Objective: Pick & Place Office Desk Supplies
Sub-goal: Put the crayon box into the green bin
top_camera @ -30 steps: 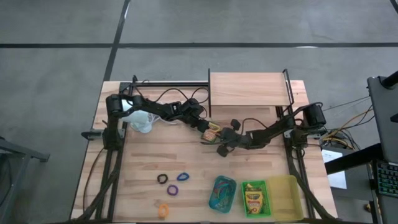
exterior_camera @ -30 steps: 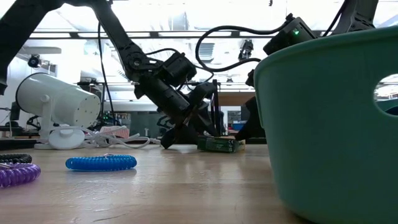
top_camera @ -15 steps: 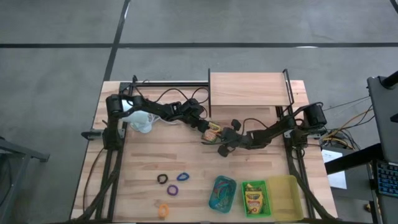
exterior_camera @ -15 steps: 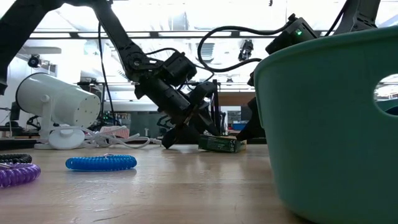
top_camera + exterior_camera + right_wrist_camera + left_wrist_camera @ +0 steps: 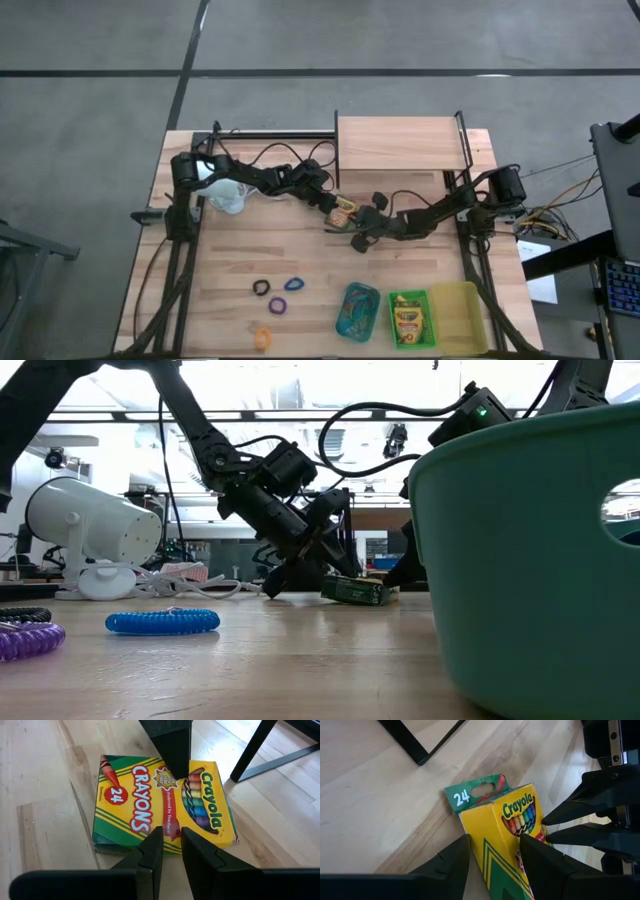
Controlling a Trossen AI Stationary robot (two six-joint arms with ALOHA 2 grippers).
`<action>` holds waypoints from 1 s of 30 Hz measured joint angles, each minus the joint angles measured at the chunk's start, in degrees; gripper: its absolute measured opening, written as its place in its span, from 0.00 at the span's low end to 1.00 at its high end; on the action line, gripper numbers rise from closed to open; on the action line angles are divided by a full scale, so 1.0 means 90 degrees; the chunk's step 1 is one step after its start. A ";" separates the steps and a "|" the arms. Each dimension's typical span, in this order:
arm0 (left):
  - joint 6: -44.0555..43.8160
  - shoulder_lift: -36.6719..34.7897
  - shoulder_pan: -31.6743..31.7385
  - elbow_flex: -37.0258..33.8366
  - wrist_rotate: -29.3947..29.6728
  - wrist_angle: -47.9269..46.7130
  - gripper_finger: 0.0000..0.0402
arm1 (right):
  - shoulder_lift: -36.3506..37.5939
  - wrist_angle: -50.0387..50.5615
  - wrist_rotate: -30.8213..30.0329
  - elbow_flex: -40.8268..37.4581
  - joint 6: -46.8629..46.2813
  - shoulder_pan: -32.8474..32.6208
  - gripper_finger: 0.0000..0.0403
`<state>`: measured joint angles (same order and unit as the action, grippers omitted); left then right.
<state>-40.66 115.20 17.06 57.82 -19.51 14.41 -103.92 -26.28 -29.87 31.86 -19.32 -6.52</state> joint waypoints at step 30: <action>-0.0049 0.0307 -0.0039 0.0038 -0.0423 0.0098 0.43 | 0.0019 0.0156 -0.0022 -0.0066 -0.0018 -0.0083 0.17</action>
<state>-41.10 117.96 16.71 58.16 -23.32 15.30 -103.74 -24.87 -30.06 31.26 -19.48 -7.27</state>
